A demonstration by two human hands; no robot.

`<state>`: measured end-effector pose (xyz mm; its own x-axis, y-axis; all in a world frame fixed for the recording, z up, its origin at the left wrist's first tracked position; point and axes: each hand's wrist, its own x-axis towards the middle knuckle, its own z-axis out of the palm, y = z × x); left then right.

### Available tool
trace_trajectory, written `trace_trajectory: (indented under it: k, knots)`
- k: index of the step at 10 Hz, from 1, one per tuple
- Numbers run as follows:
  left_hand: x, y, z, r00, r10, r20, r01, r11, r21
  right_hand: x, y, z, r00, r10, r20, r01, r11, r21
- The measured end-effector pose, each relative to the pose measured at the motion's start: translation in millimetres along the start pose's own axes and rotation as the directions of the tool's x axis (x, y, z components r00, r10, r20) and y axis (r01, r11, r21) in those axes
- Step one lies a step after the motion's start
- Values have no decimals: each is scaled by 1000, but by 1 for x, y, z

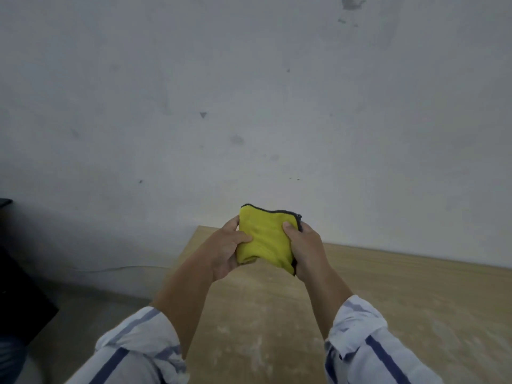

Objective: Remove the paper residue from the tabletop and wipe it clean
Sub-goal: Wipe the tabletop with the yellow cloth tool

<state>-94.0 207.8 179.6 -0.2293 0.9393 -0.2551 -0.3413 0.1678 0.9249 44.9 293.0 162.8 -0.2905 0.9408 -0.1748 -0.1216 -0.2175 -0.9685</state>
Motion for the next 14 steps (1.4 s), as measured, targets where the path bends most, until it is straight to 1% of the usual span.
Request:
trace_trajectory:
  k: [1,2,3,4,5,6,7,8,9,10,11,12,13,14]
  knots:
    - [20,-1,-51,994,-105,-27,108,989,105,19,31,36,989,146,22,-145,989,-34]
    - [40,-9,-92,979,-188,-80,200,961,191,35,61,60,958,288,16,-286,956,-67]
    - [63,-22,-124,959,-272,-77,282,923,262,52,84,80,935,355,15,-348,923,-166]
    - [90,-28,-146,956,-280,-85,293,910,293,79,95,100,950,311,-10,-300,909,-288]
    - [121,-31,-163,965,-212,-154,253,905,342,111,100,116,969,245,-21,-235,902,-362]
    - [144,-41,-176,967,-95,-237,210,825,525,130,110,124,981,189,-49,-189,852,-489]
    - [159,-68,-182,944,-42,-328,316,414,854,135,136,130,998,66,18,-22,562,-827]
    - [165,-101,-182,985,-101,-141,156,172,973,129,166,133,948,203,244,183,277,-943]
    - [155,-124,-184,987,-150,-55,63,45,997,120,179,129,887,355,294,268,121,-956]
    - [147,-126,-183,992,-109,-65,65,-7,998,116,179,124,880,358,311,311,60,-948]
    - [147,-122,-182,991,-111,-71,66,-41,997,115,173,117,872,375,315,311,72,-948]
    - [140,-116,-176,987,-137,-81,72,-66,995,109,163,105,890,363,277,258,101,-961]
    - [131,-106,-164,977,-189,-99,85,-77,993,98,148,85,910,357,213,186,108,-977]
    - [124,-91,-140,981,-181,-76,60,-91,994,85,129,66,938,304,166,140,104,-985]
